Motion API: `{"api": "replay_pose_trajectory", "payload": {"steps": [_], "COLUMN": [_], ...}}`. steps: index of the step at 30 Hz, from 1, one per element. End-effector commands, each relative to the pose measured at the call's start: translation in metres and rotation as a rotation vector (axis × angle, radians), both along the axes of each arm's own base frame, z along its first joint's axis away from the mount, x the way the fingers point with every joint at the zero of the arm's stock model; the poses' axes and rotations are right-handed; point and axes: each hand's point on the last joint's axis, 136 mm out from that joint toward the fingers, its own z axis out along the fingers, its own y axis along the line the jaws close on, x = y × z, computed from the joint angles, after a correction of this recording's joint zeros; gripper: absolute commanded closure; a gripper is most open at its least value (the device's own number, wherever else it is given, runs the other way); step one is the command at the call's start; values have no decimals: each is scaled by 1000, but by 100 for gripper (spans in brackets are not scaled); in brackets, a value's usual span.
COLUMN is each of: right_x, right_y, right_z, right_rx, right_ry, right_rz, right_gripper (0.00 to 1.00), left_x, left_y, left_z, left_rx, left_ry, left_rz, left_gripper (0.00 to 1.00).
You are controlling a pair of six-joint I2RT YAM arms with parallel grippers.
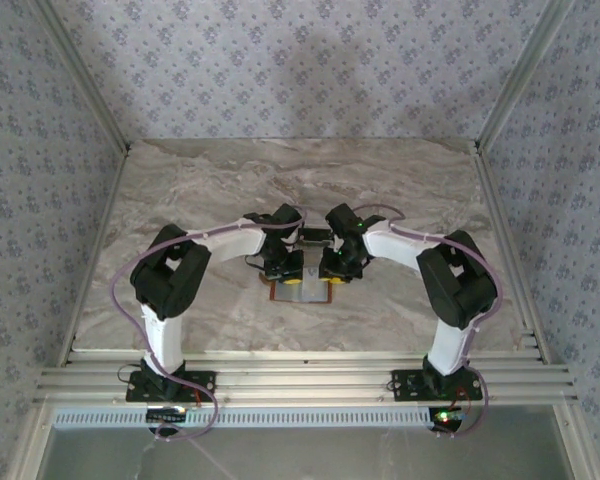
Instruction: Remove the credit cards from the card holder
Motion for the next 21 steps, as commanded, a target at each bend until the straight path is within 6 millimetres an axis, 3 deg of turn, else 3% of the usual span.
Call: {"api": "replay_pose_trajectory", "payload": {"steps": [1, 8, 12, 15, 21], "right_x": [-4, -7, -6, -5, -2], "right_y": [-9, -11, -7, -5, 1], "right_z": [8, 13, 13, 11, 5], "right_rx": [-20, -22, -10, -5, 8], "right_ry": [-5, 1, -3, 4, -1], "right_rz": [5, 5, 9, 11, 14], "right_gripper": [71, 70, 70, 70, 71], "left_x": [-9, 4, 6, 6, 3], "left_y": [4, -2, -10, -16, -16], "left_z": [-2, 39, 51, 49, 27], "left_rx": [23, -29, -77, -101, -83], "left_ry": [11, -74, -79, -64, -25], "left_rz": [5, 24, 28, 25, 30], "left_gripper": [92, 85, 85, 85, 85]}}
